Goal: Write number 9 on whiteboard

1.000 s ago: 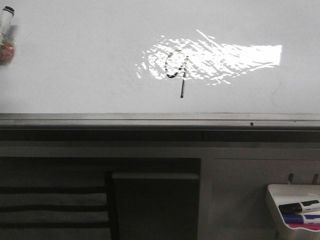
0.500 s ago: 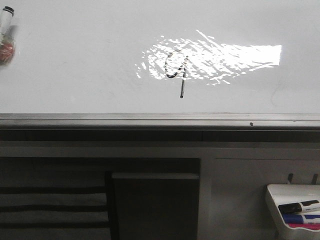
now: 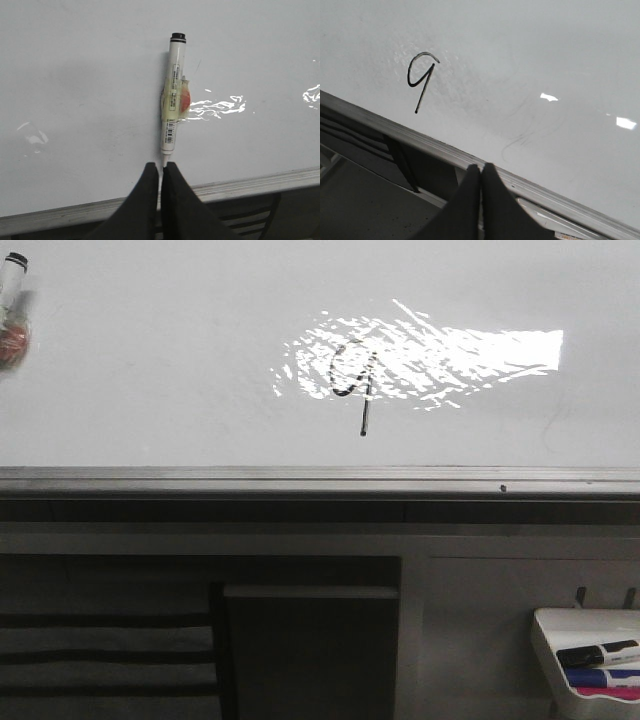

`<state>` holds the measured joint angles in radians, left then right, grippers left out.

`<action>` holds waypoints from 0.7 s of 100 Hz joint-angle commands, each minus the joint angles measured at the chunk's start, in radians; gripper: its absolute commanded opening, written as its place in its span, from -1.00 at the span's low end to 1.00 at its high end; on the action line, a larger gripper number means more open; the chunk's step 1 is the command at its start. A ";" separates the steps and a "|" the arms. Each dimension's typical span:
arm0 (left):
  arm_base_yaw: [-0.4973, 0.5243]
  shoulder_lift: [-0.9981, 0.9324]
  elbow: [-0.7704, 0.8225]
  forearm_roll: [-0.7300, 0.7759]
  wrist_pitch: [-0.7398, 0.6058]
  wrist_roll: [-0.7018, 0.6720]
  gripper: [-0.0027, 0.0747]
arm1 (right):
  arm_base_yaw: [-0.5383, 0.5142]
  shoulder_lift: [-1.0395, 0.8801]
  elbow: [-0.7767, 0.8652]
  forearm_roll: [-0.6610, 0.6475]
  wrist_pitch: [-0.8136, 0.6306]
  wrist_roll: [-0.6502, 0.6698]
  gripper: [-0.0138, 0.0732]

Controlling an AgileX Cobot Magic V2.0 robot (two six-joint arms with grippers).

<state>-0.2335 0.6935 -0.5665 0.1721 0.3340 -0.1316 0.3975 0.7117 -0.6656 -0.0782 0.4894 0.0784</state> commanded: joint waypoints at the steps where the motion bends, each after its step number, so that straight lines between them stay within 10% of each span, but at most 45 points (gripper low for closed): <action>1: 0.000 -0.002 -0.028 0.005 -0.081 -0.004 -0.98 | -0.006 -0.003 -0.026 -0.014 -0.066 -0.001 -0.85; 44: -0.002 -0.031 0.000 0.005 -0.102 -0.004 -0.98 | -0.006 -0.003 -0.026 -0.014 -0.066 -0.001 -0.85; 70: 0.083 -0.276 0.329 -0.067 -0.406 -0.008 -0.98 | -0.006 -0.003 -0.026 -0.014 -0.064 -0.001 -0.85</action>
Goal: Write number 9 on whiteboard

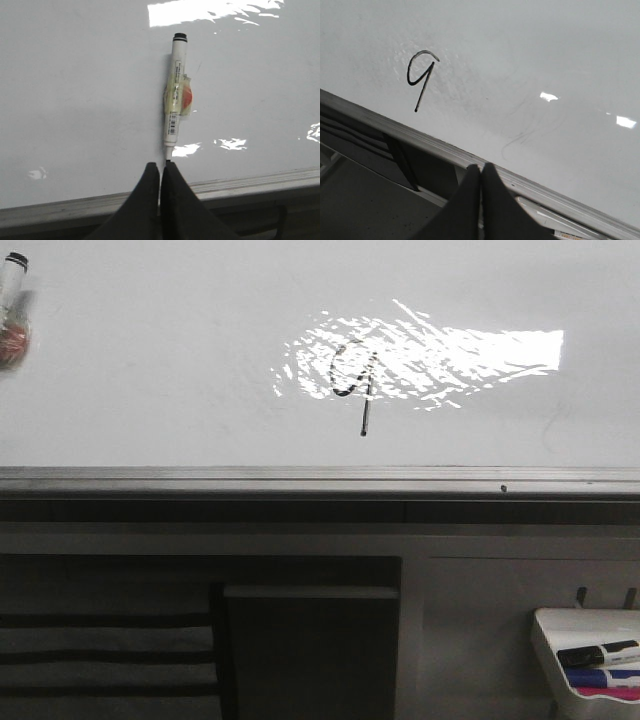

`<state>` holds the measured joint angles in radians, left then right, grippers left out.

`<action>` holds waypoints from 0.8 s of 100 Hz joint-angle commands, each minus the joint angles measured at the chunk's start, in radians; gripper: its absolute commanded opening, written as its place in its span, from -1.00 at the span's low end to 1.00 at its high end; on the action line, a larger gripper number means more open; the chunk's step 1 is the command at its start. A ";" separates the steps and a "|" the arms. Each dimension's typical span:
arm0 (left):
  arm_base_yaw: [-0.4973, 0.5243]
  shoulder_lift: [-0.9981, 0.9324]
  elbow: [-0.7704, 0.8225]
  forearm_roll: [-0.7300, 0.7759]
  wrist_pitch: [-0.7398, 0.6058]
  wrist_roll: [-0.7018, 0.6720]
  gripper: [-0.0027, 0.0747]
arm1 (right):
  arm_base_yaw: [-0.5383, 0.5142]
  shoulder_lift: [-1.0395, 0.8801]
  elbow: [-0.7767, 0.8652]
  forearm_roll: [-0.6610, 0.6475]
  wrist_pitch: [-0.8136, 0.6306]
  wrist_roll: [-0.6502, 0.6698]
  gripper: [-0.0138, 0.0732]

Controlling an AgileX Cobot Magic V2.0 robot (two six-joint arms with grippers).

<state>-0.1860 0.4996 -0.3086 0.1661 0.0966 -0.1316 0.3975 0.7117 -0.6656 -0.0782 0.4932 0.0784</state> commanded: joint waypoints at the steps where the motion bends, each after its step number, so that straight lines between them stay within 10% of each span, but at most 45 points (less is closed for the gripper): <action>1: 0.042 -0.101 0.080 -0.070 -0.177 -0.008 -0.98 | -0.006 -0.003 -0.026 -0.014 -0.068 -0.001 -0.85; 45: 0.107 -0.536 0.331 -0.214 -0.132 -0.008 -0.98 | -0.006 -0.003 -0.026 -0.014 -0.066 -0.001 -0.85; 80: 0.109 -0.528 0.332 -0.166 -0.141 -0.001 -0.98 | -0.006 -0.003 -0.026 -0.014 -0.057 -0.001 -0.85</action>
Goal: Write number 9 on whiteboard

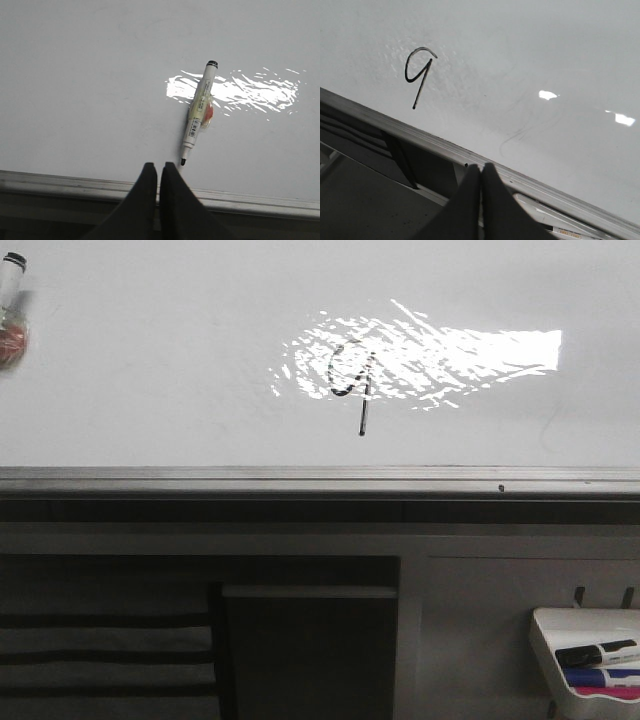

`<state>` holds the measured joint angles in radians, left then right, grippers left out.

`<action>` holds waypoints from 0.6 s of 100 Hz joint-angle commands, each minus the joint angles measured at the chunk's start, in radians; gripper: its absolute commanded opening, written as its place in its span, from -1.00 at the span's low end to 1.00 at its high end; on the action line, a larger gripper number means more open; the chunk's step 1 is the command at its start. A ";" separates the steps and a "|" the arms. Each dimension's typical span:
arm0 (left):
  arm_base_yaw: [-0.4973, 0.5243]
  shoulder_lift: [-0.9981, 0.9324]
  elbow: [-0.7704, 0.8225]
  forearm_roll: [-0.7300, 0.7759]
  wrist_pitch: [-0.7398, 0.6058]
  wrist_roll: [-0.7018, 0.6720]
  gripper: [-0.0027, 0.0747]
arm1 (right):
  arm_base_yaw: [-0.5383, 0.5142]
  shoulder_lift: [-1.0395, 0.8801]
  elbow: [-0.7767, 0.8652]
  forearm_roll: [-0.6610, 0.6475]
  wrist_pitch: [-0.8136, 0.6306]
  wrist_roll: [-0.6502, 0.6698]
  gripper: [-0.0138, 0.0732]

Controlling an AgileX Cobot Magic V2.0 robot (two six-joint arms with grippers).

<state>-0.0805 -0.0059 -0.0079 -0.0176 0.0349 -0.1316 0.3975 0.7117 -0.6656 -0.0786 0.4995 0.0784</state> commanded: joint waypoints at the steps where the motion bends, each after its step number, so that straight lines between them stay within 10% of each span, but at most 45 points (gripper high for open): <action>1: 0.004 -0.022 0.032 0.018 -0.079 0.002 -0.98 | -0.006 -0.003 -0.026 -0.013 -0.064 -0.001 -0.85; 60: 0.004 -0.022 0.032 -0.093 -0.087 0.122 -0.98 | -0.006 -0.003 -0.026 -0.013 -0.064 -0.001 -0.85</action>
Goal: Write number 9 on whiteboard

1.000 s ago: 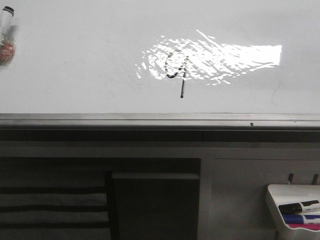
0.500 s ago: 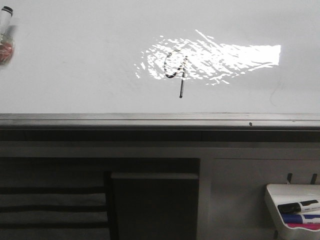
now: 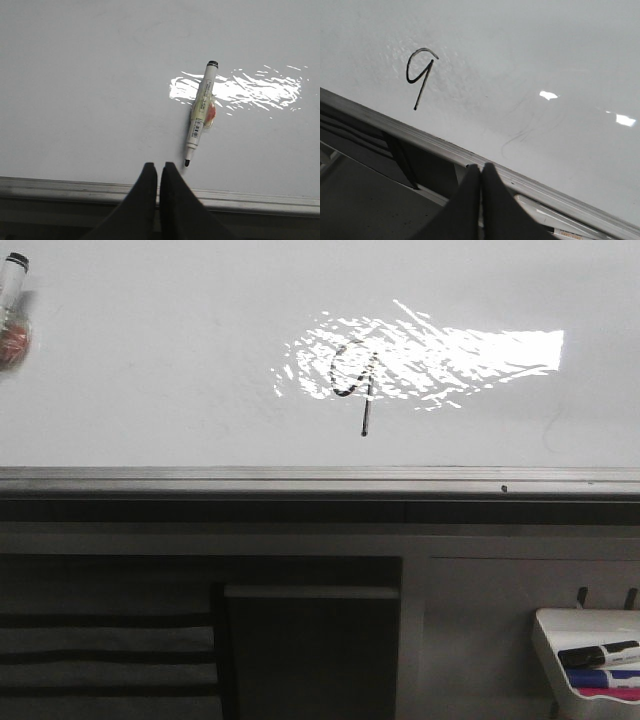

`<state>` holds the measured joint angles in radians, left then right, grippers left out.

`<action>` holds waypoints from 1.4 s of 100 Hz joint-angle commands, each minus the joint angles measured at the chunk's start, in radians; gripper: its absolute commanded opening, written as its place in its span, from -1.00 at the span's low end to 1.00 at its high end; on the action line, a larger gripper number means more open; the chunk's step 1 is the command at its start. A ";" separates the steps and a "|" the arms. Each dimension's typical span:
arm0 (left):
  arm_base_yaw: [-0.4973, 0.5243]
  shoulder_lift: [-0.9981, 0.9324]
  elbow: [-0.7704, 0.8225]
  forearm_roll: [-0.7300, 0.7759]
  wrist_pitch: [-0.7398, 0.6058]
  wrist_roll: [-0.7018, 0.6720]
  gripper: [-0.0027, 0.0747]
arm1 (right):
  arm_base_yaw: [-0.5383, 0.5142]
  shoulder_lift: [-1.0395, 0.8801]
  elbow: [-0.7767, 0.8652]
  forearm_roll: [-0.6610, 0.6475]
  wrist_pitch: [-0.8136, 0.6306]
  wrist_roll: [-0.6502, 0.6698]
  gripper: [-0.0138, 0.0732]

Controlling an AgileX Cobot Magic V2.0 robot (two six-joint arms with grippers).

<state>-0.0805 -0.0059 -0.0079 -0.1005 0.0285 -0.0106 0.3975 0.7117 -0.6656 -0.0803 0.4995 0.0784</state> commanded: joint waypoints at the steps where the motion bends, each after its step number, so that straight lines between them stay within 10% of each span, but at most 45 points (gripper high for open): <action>1: 0.004 -0.022 0.032 -0.010 -0.080 0.001 -0.98 | -0.006 -0.003 -0.026 -0.012 -0.064 -0.001 -0.85; 43: 0.004 -0.022 0.032 -0.010 -0.080 0.001 -0.98 | -0.016 -0.076 0.017 -0.007 -0.100 -0.001 -0.85; 95: 0.004 -0.022 0.032 -0.010 -0.080 0.001 -0.98 | -0.346 -0.627 0.616 0.096 -0.556 -0.001 -0.85; 140: 0.004 -0.022 0.032 -0.010 -0.080 0.001 -0.98 | -0.415 -0.740 0.705 0.145 -0.538 -0.001 -0.85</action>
<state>-0.0805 -0.0059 -0.0079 -0.1022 0.0302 -0.0106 -0.0107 -0.0103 0.0110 0.0602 0.0358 0.0807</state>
